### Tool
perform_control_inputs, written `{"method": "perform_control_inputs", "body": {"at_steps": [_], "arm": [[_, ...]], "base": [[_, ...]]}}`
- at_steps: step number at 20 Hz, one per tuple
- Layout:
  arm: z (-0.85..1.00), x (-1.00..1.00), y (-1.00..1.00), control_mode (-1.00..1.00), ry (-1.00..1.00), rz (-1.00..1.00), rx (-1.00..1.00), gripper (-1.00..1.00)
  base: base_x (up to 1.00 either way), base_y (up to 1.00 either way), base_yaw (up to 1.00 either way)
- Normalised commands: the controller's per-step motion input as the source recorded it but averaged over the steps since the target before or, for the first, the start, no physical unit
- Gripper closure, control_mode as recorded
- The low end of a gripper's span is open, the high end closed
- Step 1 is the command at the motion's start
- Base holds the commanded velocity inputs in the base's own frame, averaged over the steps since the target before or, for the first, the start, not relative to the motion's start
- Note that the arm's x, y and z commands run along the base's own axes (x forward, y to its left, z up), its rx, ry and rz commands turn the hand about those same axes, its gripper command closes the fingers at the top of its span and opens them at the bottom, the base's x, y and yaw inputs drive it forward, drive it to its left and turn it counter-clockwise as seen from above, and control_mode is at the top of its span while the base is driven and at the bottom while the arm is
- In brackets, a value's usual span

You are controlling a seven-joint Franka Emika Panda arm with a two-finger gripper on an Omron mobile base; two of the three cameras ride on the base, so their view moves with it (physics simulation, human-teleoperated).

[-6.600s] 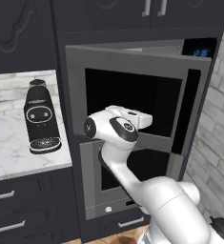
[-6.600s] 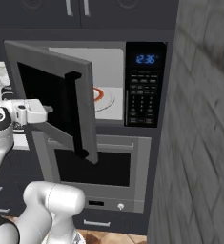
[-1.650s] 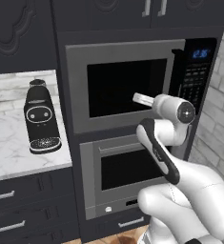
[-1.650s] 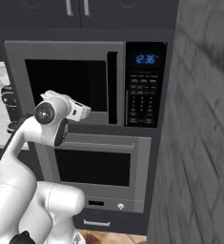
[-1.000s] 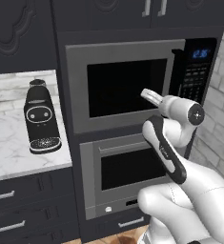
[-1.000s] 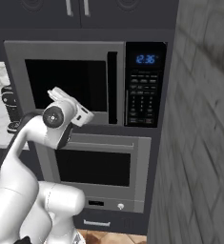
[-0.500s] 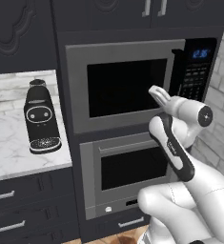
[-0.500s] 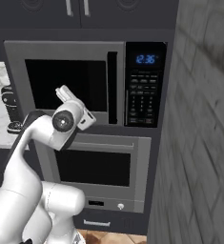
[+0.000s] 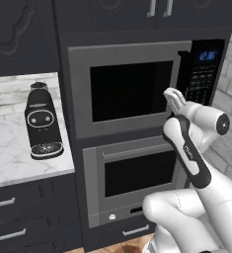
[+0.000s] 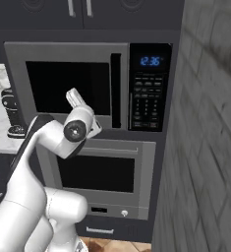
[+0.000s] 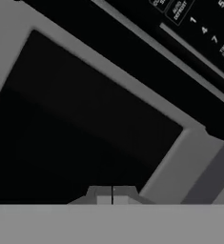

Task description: Transport the chicken drumstick from the fridge to the microwave and turn on the microwave.

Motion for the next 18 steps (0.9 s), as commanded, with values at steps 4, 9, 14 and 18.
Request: {"method": "perform_control_inputs", "body": {"at_steps": [4, 9, 14, 18], "arm": [[0.0, 0.0, -0.14, -1.0, 0.0, -0.01, 0.02, 1.0], [0.01, 0.0, -0.19, -1.0, 0.0, 0.0, 0.05, 1.0], [0.0, 0.0, -0.17, -1.0, 0.0, 0.0, 0.01, 1.0], [0.0, 0.0, -0.24, -1.0, 0.0, 0.0, 0.07, 1.0]], "base": [[0.0, 0.0, 0.0], [0.0, 0.0, 0.0], [0.0, 0.0, 0.0], [0.0, 0.0, 0.0]]}}
